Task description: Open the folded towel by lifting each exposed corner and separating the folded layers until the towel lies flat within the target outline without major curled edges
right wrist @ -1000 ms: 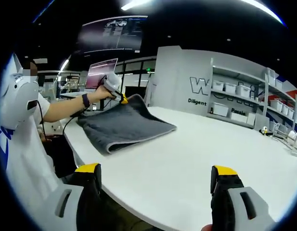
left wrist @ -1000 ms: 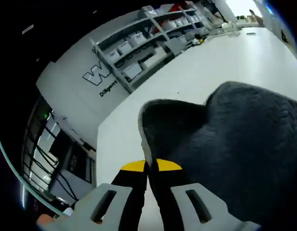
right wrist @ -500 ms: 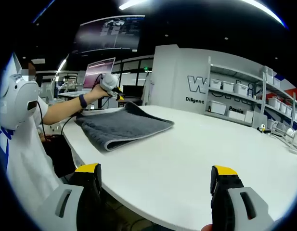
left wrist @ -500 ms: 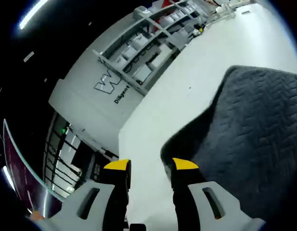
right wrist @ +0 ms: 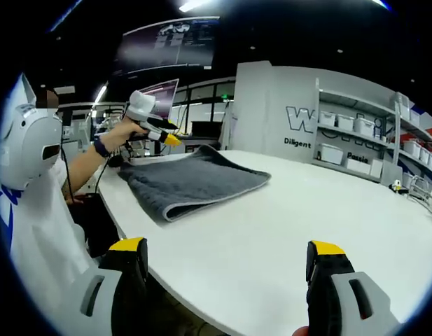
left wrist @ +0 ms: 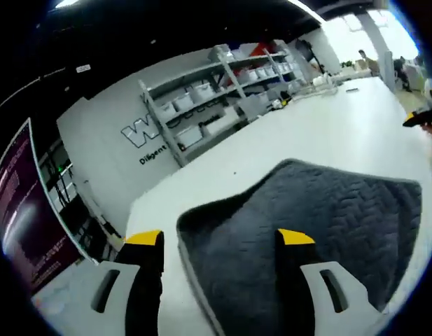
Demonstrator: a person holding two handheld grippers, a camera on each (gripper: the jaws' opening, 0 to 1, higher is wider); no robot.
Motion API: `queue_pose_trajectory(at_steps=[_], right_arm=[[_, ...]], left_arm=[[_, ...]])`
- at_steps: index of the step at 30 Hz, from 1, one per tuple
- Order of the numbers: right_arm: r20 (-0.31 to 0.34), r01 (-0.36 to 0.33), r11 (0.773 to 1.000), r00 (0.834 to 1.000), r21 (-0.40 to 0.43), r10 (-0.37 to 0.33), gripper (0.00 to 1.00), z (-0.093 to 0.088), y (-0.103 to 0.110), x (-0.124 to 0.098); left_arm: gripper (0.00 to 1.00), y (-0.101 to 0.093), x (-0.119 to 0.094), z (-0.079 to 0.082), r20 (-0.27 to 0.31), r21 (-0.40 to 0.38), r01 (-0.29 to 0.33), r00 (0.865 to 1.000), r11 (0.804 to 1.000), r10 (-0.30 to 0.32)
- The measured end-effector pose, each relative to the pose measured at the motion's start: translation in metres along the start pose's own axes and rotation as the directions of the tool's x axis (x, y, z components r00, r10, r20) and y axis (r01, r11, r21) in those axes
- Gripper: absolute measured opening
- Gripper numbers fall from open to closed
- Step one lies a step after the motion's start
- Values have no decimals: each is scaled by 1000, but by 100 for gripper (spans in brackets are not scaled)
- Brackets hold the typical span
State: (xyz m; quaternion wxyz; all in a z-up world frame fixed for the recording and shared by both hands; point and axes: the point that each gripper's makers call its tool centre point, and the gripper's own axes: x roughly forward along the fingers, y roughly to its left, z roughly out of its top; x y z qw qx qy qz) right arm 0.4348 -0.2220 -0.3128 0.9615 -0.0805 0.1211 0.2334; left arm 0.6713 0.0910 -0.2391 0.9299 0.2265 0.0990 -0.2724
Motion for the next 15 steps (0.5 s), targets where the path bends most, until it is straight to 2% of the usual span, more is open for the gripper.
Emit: queue_pose_trajectory(at_steps=[2, 3, 4, 5, 8, 12, 15], right_arm=[[1, -12, 1000, 1000, -4, 12, 96, 2, 3, 3], [2, -21, 1000, 1000, -6, 21, 96, 2, 5, 6], [3, -33, 999, 999, -10, 33, 95, 3, 8, 9], [2, -46, 999, 999, -14, 46, 95, 4, 12, 12], [-24, -108, 994, 994, -33, 107, 95, 1, 26, 25], [-44, -145, 988, 989, -50, 143, 95, 0, 37, 37], [-44, -168, 984, 985, -55, 166, 95, 1, 44, 44]], left_arm=[[75, -18, -13, -4, 24, -64, 66, 998, 996, -65], [79, -33, -22, -7, 40, -99, 119, 993, 988, -115], [81, -37, -24, -7, 45, -107, 130, 991, 986, -126], [82, -50, -33, -10, 62, -140, 172, 984, 975, -164], [85, -75, -54, -12, 114, -186, 244, 968, 952, -226], [97, -91, -77, -17, 138, -205, 255, 963, 945, -230], [99, -97, -89, -29, 130, -237, 243, 967, 941, -218]])
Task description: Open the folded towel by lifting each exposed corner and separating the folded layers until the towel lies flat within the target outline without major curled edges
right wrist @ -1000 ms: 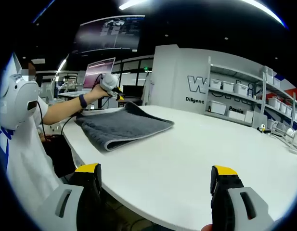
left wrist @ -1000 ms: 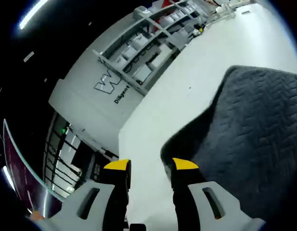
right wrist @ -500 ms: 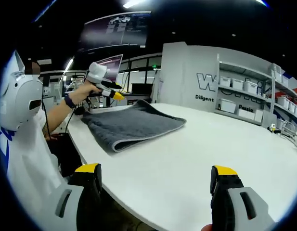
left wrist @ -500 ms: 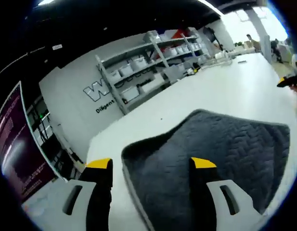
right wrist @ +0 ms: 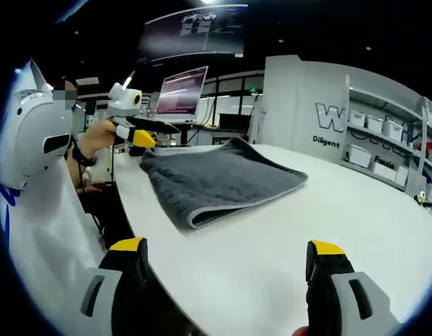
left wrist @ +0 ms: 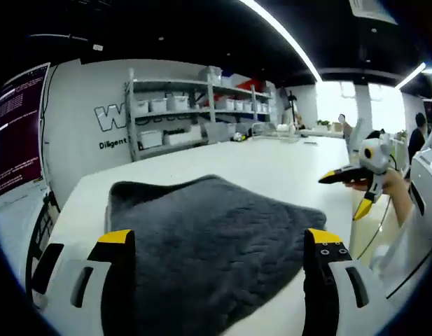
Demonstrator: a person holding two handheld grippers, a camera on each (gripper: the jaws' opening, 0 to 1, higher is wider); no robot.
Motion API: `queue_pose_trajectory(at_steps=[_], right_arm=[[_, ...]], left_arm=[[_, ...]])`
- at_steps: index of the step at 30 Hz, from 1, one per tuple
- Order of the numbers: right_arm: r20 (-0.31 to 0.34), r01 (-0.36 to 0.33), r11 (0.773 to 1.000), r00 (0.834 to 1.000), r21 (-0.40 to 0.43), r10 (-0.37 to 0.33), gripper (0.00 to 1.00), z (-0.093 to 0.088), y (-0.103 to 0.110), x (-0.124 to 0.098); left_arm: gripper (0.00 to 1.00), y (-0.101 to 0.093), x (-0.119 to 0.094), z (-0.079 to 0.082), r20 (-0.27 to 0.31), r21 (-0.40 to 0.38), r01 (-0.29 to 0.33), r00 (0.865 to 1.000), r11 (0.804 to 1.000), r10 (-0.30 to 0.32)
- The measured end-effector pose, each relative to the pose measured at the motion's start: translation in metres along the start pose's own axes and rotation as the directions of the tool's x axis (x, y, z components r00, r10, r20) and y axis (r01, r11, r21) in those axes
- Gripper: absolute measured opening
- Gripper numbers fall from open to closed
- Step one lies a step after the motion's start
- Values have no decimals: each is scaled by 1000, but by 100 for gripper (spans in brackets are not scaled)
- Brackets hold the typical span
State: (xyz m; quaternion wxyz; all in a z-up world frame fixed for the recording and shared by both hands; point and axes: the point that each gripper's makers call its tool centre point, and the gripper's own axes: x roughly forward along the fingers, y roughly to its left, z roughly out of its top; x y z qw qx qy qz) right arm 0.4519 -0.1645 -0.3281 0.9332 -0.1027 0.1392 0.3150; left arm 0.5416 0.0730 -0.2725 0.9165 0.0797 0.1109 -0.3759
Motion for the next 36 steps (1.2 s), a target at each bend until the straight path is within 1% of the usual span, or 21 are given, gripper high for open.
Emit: queue_pose_trajectory(at_steps=[2, 5, 8, 14, 18, 20, 21, 24, 25, 26, 27, 28, 30, 32, 33, 35, 36], right_arm=[[5, -26, 1000, 1000, -5, 26, 93, 2, 7, 6], [2, -59, 998, 998, -16, 59, 89, 2, 15, 13], [-13, -84, 996, 996, -20, 84, 87, 1, 20, 20], [-45, -104, 994, 994, -44, 102, 80, -3, 27, 32], [-58, -104, 993, 993, -56, 101, 75, -3, 27, 38], [-56, -104, 993, 993, -60, 101, 68, -3, 27, 40], [-50, -110, 992, 993, -57, 107, 63, -3, 27, 41], [-40, -120, 991, 992, -58, 118, 45, -4, 29, 44], [-33, -135, 989, 991, -67, 133, 36, -4, 31, 44], [-20, -148, 986, 989, -72, 147, 31, -3, 33, 43], [-6, -158, 986, 988, -59, 157, 27, -2, 34, 43], [-3, -168, 985, 986, -45, 168, 23, -2, 36, 43], [0, -179, 983, 984, -47, 180, 16, -1, 38, 43], [19, -188, 980, 982, -67, 190, 3, 2, 40, 42], [38, -196, 978, 979, -73, 200, 0, 5, 41, 41], [53, -196, 978, 978, -68, 200, 0, 8, 39, 37], [57, -193, 978, 979, -81, 198, 0, 9, 38, 34]], left_arm=[[99, -2, -5, -7, 2, -30, -15, 1000, 999, 15], [99, -6, -11, -24, -30, -59, -18, 999, 998, 17], [99, -9, -16, -32, -44, -59, -35, 999, 998, 32], [99, -11, -22, -28, -16, -88, -40, 999, 995, 38], [99, -11, -23, -27, -21, -85, -59, 998, 995, 57], [99, -12, -23, -24, -11, -82, -60, 998, 995, 60], [99, -13, -22, -24, -8, -79, -59, 998, 995, 58], [99, -14, -20, -24, -11, -75, -54, 999, 996, 53], [99, -14, -20, -25, -13, -76, -54, 999, 996, 53], [99, -14, -20, -26, -16, -74, -55, 998, 996, 54], [99, -13, -20, -26, -17, -73, -57, 998, 996, 56], [99, -12, -20, -26, -16, -71, -60, 998, 996, 59], [99, -9, -20, -27, -16, -77, -65, 998, 995, 64], [99, -7, -20, -28, -15, -82, -67, 998, 994, 66], [99, -6, -20, -29, -19, -84, -69, 998, 994, 68], [99, -6, -19, -30, -24, -81, -71, 997, 994, 69], [99, -6, -19, -30, -25, -80, -70, 997, 994, 68]])
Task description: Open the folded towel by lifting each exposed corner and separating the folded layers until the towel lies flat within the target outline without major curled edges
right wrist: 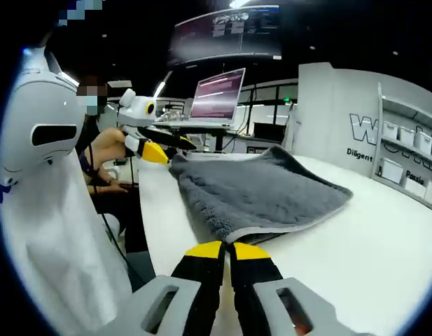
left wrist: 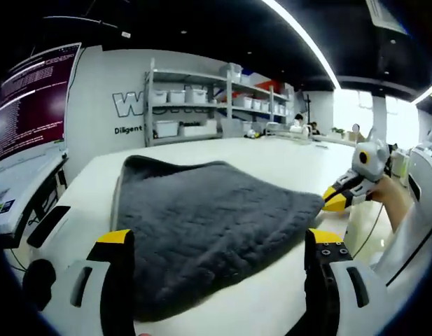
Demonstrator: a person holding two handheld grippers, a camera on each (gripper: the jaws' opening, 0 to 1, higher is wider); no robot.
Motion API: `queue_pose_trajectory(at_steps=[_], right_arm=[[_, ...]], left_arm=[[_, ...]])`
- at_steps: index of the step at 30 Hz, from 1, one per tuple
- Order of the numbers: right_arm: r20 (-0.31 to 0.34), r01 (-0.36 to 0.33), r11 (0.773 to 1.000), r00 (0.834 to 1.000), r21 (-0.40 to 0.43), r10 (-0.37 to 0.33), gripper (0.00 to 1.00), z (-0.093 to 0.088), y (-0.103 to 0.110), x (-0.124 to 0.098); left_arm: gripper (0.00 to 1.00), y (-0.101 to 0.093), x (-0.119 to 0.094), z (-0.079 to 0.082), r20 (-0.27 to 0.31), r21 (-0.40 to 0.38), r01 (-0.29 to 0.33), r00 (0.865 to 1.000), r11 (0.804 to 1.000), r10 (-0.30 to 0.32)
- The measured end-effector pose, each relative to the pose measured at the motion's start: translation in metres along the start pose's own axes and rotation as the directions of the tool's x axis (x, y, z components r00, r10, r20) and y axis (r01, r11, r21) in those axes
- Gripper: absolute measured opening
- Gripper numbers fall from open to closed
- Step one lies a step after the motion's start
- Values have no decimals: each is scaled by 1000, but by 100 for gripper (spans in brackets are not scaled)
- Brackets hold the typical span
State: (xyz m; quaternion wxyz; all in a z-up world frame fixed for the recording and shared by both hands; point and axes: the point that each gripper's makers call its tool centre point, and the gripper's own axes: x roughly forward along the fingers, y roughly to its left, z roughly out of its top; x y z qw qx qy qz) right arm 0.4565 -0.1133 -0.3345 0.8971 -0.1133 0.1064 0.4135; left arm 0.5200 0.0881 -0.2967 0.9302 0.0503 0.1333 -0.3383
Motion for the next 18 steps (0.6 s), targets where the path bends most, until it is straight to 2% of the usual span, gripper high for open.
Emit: queue_pose_trajectory(at_steps=[4, 7, 10, 13, 15, 18], right_arm=[[-8, 44, 999, 999, -19, -44, 0, 1, -16, -17], [-39, 149, 988, 988, -48, -151, 0, -1, -49, -43], [-68, 270, 960, 959, -72, -275, 0, -1, -90, -73], [-106, 368, 925, 920, -99, -377, 0, -2, -134, -99], [-127, 409, 907, 899, -101, -420, 0, 0, -169, -112], [-188, 435, 888, 869, -147, -457, 0, 2, -215, -119]], left_arm=[[99, -1, 0, 1, 4, 0, 4, 1000, 1000, -4], [99, 0, 0, 1, 6, 0, 4, 1000, 1000, -4], [99, 1, -1, 0, 8, -1, 3, 1000, 1000, -3], [99, 4, -3, 0, 13, -4, 1, 1000, 1000, -1], [99, 5, -4, 1, 16, -5, -2, 1000, 1000, 2], [99, 6, -6, 1, 24, -7, -3, 1000, 1000, 3]])
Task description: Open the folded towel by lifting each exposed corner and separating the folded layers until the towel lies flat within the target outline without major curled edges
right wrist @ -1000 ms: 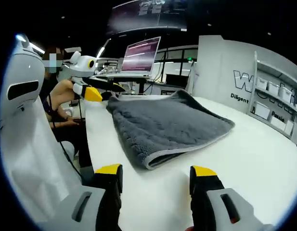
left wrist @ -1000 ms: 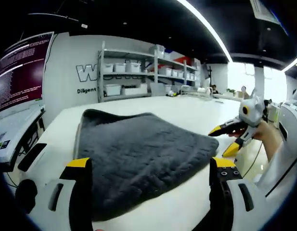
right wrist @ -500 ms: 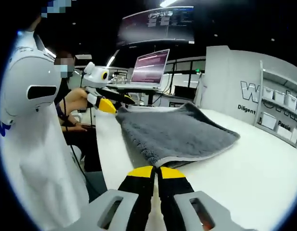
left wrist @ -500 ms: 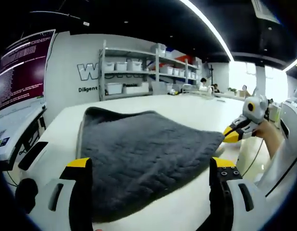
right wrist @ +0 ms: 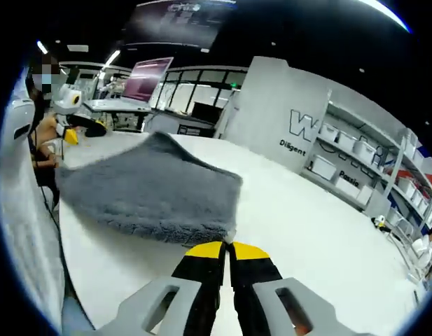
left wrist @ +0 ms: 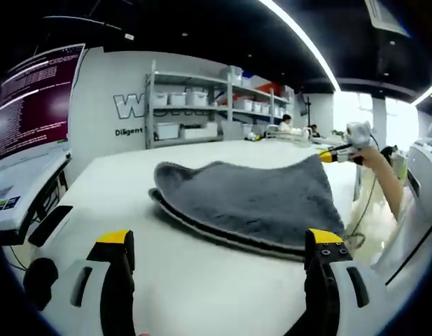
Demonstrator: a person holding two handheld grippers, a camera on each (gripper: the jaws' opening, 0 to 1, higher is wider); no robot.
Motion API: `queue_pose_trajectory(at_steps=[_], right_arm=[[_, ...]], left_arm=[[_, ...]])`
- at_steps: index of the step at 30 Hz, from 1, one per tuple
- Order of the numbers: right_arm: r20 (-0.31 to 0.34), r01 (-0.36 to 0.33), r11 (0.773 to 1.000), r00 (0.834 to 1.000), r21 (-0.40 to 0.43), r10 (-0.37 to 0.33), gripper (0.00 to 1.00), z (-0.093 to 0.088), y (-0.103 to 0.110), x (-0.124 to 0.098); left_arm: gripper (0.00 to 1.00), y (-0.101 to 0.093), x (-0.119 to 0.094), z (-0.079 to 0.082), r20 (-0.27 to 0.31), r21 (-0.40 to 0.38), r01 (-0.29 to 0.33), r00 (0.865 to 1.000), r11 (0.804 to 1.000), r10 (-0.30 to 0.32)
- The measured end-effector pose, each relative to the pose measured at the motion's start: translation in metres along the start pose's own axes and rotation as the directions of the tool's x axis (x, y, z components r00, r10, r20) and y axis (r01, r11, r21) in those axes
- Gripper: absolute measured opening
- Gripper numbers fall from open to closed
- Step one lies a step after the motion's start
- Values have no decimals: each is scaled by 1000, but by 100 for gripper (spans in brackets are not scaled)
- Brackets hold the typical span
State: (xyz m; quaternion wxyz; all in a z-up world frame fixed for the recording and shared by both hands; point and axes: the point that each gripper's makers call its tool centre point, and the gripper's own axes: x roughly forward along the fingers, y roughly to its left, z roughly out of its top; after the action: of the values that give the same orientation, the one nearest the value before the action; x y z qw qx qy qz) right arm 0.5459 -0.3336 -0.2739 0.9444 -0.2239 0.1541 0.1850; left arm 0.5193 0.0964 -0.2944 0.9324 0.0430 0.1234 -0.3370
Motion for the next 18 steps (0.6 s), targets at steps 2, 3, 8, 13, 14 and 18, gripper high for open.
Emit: queue_pose_trajectory(at_steps=[2, 3, 8, 13, 14, 18], right_arm=[[-54, 14, 999, 998, -41, -16, 0, 1, -26, 18], [-82, 18, 997, 996, -71, -24, 0, 1, -39, 29], [-222, 32, 986, 973, -161, -68, 0, -1, -88, 89], [-274, 25, 947, 954, -322, -118, 0, 16, -109, 161], [-271, 15, 924, 954, -382, -127, 0, 21, -109, 175], [-257, 14, 791, 942, -611, -215, 0, 46, -119, 226]], left_arm=[[99, 0, -2, -1, 5, -2, -1, 1000, 1000, 1], [99, 1, -3, -1, 7, -3, -3, 1000, 1000, 3], [99, 5, -9, -3, 18, -18, -17, 1000, 1000, 18], [99, 12, -19, -6, 32, -40, -49, 998, 998, 50], [99, 13, -21, -7, 31, -42, -55, 998, 998, 56], [99, 16, -25, -10, 27, -50, -72, 997, 996, 73]])
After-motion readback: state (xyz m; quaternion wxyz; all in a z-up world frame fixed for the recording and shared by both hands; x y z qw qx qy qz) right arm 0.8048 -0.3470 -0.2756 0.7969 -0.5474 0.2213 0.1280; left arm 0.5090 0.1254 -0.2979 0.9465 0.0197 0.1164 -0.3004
